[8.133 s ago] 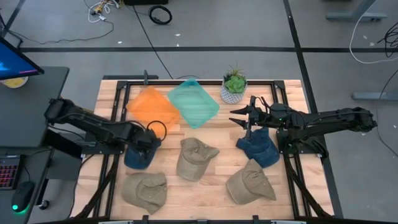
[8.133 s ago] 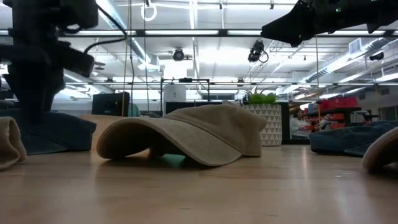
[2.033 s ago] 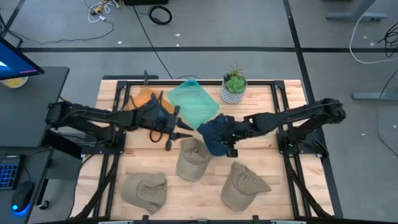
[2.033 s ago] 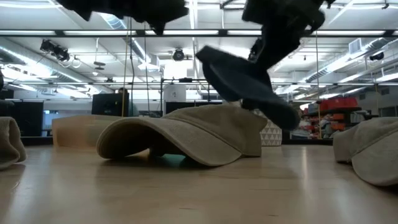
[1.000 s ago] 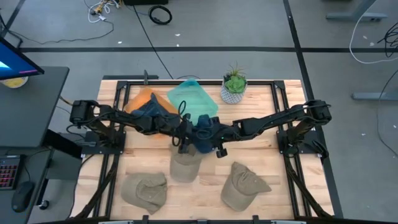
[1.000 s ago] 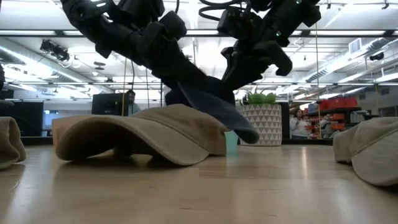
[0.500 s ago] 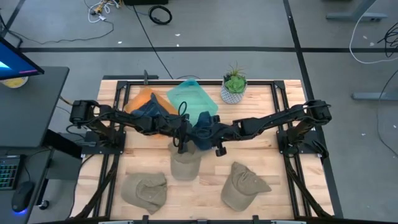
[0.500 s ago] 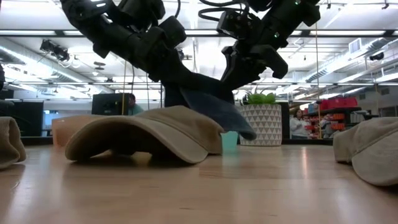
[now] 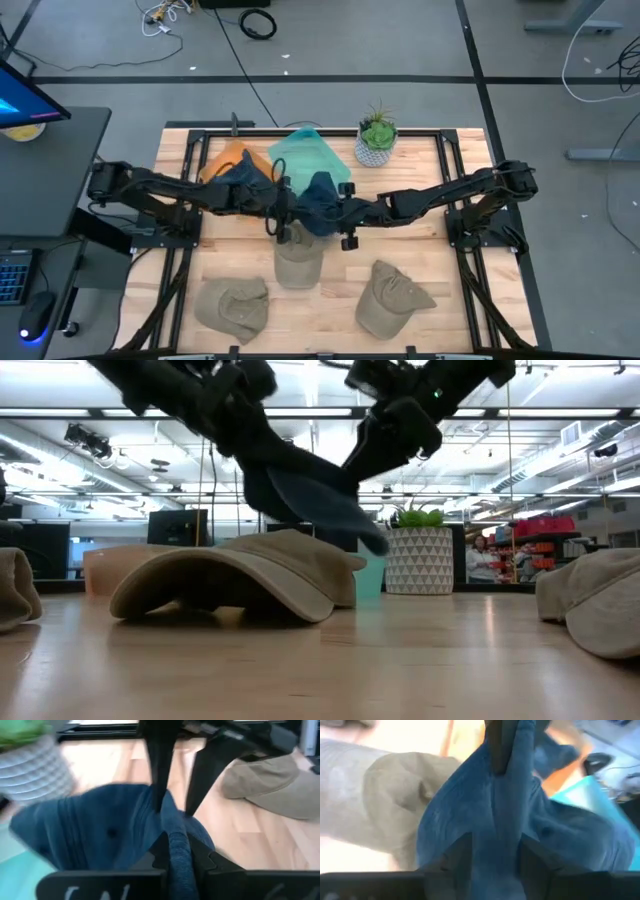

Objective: Pick & Place hat
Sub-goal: Put the blue cap into the orange bin

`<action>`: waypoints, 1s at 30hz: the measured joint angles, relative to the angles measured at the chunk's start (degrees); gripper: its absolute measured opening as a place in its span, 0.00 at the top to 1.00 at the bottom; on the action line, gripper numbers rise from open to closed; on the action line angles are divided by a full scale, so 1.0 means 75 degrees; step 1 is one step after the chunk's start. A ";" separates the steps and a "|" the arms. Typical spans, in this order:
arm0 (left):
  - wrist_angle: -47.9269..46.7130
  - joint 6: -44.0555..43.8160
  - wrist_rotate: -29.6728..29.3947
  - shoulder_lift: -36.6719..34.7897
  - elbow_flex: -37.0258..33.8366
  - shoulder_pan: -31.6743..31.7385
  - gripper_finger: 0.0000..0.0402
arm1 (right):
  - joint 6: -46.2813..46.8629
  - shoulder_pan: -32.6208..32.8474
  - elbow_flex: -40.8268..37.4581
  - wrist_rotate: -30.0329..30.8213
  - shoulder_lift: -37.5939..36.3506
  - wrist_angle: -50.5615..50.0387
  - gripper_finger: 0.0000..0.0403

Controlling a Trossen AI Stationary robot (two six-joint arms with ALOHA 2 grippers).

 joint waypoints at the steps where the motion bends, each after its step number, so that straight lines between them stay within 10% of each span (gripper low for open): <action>1: -0.0334 -0.0001 -0.0147 -0.0205 0.0000 0.0003 0.93 | 0.0001 0.0048 -0.0014 0.0201 -0.0059 -0.0024 0.61; 9: -0.2364 -0.0443 -0.0865 -0.1812 0.0020 -0.0178 0.93 | 0.0030 0.0196 -0.0053 0.1621 -0.0400 -0.0302 0.48; 17: -0.5248 -0.1488 -0.3396 -0.3160 0.0020 -0.0280 0.93 | 0.0666 0.0197 -0.0086 0.1591 -0.0363 -0.1122 0.42; 23: -0.7670 -0.2611 -0.3498 -0.3409 0.0000 -0.0056 0.93 | 0.1069 0.0197 -0.0081 0.1443 -0.0363 -0.1195 0.42; 30: -0.7413 -0.1786 -0.3406 -0.3386 0.0000 -0.0041 0.92 | 0.1081 0.0183 -0.0078 0.1036 -0.0363 -0.1102 0.42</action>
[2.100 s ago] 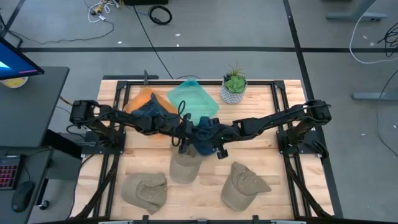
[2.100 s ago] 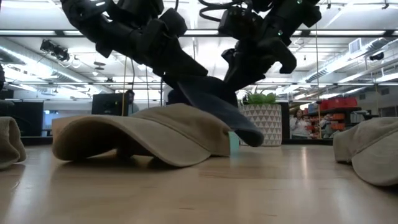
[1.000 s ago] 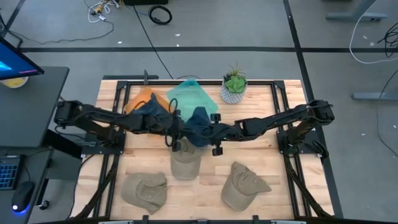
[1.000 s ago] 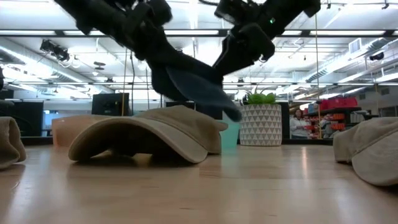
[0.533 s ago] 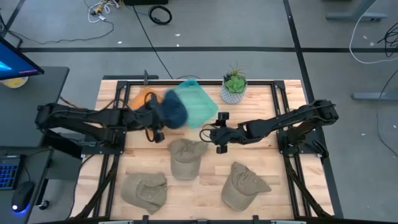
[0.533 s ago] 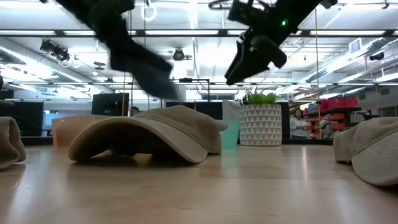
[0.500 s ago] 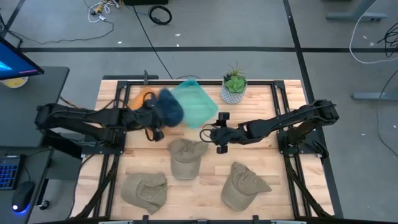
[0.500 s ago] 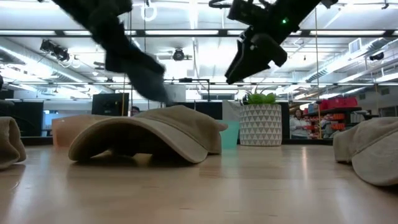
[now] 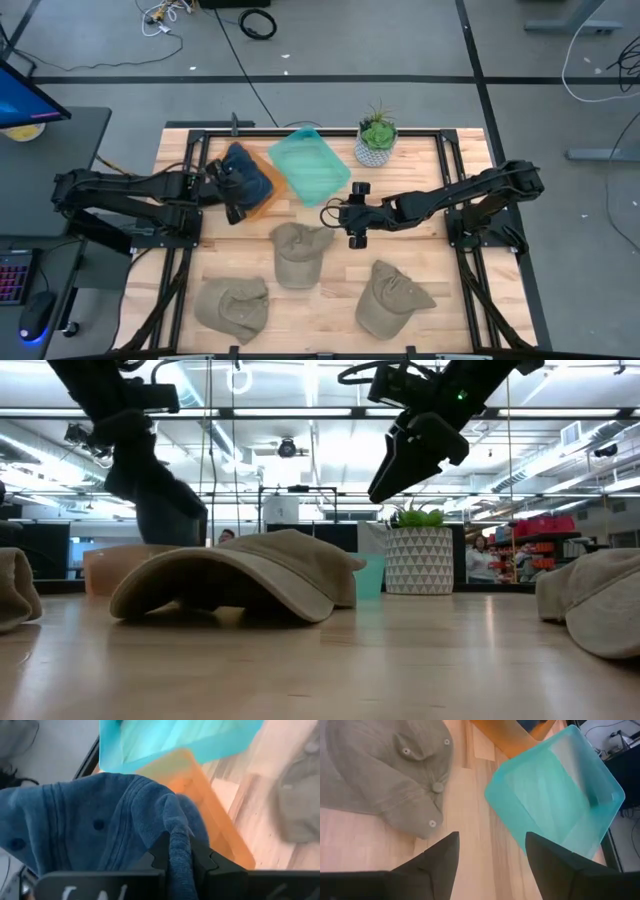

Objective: Pick & Place hat
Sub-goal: Put the blue cap into the orange bin

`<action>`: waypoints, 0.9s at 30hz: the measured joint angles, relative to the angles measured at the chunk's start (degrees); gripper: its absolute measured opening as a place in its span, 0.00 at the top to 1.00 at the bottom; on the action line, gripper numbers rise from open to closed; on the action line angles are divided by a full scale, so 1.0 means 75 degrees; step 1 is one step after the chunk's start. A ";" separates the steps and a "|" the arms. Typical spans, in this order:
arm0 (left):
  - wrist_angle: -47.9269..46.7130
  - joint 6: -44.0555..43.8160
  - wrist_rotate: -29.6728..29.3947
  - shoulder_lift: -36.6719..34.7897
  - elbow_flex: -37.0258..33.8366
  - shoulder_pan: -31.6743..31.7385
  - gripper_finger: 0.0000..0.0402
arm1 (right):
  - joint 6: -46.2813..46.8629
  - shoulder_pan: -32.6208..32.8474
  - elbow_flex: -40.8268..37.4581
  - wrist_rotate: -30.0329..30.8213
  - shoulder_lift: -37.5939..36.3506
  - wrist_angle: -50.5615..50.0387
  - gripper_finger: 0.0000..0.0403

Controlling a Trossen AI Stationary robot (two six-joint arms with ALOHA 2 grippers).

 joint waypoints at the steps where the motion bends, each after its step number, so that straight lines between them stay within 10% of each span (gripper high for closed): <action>1: 0.0159 0.0087 -0.0003 -0.0004 0.0000 0.0000 0.92 | 0.0000 0.0000 0.0000 0.0001 0.0000 -0.0008 0.42; 18: 0.0180 0.0064 0.0781 0.0747 0.0006 0.0155 0.89 | -0.0020 -0.0002 0.0009 -0.0002 0.0000 -0.0013 0.42; 27: -0.0845 -0.0107 0.0741 0.1217 0.0003 0.0936 0.64 | -0.0020 0.0012 0.0012 -0.0022 0.0000 -0.0054 0.42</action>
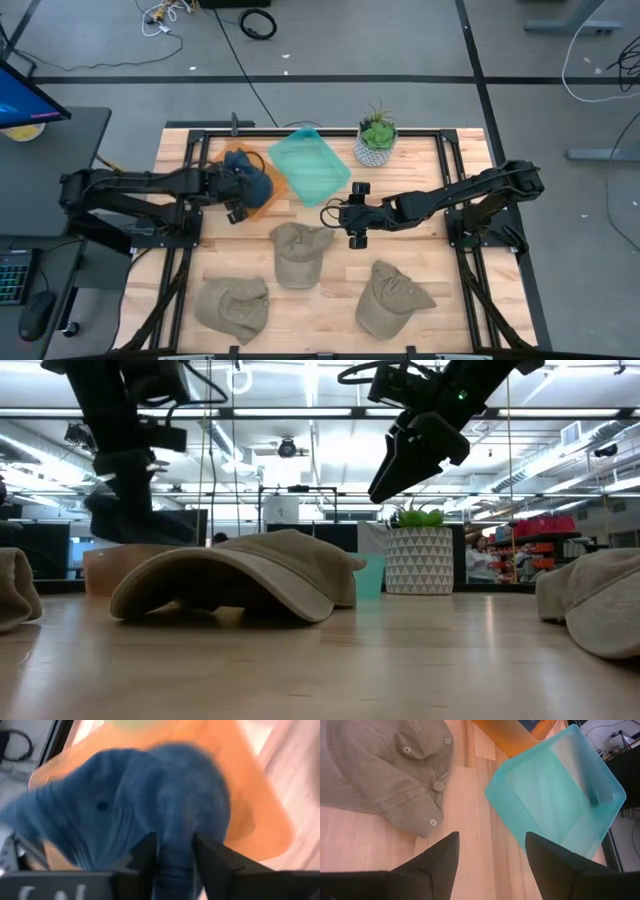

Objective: Pick & Place hat
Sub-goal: Put the blue cap into the orange bin

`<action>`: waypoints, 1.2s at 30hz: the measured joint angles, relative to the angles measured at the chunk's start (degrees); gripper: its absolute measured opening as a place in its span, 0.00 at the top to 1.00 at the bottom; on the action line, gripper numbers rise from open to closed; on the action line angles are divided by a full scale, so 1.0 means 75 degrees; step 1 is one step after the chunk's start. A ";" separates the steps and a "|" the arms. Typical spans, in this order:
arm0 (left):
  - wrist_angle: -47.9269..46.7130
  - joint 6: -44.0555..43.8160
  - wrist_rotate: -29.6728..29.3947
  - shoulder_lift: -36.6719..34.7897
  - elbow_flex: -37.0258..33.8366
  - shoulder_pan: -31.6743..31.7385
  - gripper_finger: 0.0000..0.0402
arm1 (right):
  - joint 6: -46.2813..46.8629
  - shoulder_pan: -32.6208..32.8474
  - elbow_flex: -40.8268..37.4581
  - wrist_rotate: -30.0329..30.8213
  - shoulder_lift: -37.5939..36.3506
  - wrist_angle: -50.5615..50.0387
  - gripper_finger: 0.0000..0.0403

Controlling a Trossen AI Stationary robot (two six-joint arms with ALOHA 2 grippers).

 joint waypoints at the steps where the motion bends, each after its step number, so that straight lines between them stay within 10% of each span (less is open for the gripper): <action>1: -0.0050 0.0088 -0.0011 -0.0007 0.0001 0.0056 0.61 | -0.0003 0.0000 0.0000 0.0000 0.0000 0.0001 0.42; 11: -0.1051 0.0736 -0.0838 -0.0028 0.1446 0.0299 0.46 | -0.0023 0.0000 0.0003 0.0000 0.0000 0.0012 0.42; 20: -0.1018 0.0166 0.2749 0.0076 0.1419 0.0229 0.63 | -0.0004 0.0000 0.0003 -0.0315 0.0000 0.0019 0.42; 26: -0.0865 0.0085 0.2024 0.0227 0.0122 0.0410 0.96 | -0.0003 0.0000 0.0003 -0.0344 0.0000 0.0042 0.42; 36: -0.1037 -0.0673 0.0514 0.0218 0.0006 0.1111 0.99 | -0.0004 0.0000 0.0003 -0.0344 0.0000 0.0228 0.42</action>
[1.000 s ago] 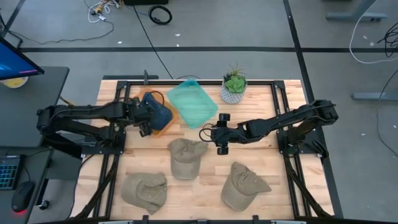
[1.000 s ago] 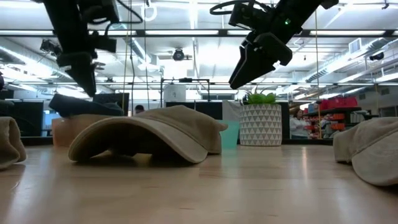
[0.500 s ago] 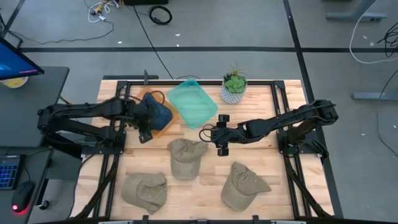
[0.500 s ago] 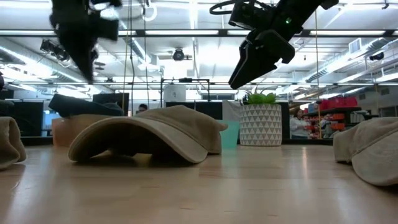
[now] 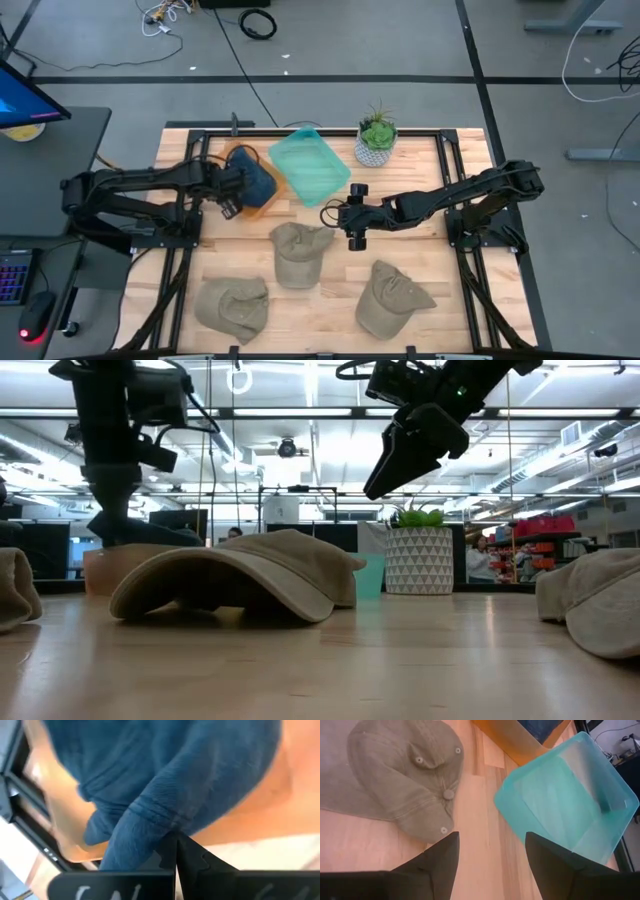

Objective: Pick & Place hat
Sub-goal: Put the blue cap into the orange bin

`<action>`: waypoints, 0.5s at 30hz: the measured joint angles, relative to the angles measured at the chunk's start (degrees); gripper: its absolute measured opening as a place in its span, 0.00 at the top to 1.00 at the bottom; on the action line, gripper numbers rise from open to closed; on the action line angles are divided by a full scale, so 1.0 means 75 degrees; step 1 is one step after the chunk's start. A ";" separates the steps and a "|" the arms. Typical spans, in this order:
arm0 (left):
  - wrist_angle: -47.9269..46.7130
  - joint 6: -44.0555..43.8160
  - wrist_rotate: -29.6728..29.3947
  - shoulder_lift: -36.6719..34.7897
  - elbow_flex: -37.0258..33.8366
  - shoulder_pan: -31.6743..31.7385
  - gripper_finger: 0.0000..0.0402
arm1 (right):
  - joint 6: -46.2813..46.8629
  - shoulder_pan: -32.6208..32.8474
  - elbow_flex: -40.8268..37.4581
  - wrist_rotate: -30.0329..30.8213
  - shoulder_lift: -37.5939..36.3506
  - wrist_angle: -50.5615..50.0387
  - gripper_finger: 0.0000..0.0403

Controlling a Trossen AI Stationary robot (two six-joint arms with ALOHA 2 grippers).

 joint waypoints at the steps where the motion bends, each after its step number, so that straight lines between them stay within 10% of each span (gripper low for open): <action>1: 0.0001 -0.0002 -0.0026 0.0055 0.0003 0.0110 0.99 | -0.0002 0.0000 0.0000 0.0000 0.0000 0.0001 0.42; 15: 0.0810 -0.0010 0.0545 0.1008 0.0083 0.0773 0.99 | -0.0001 0.0006 0.0000 -0.1731 0.0000 0.0740 0.42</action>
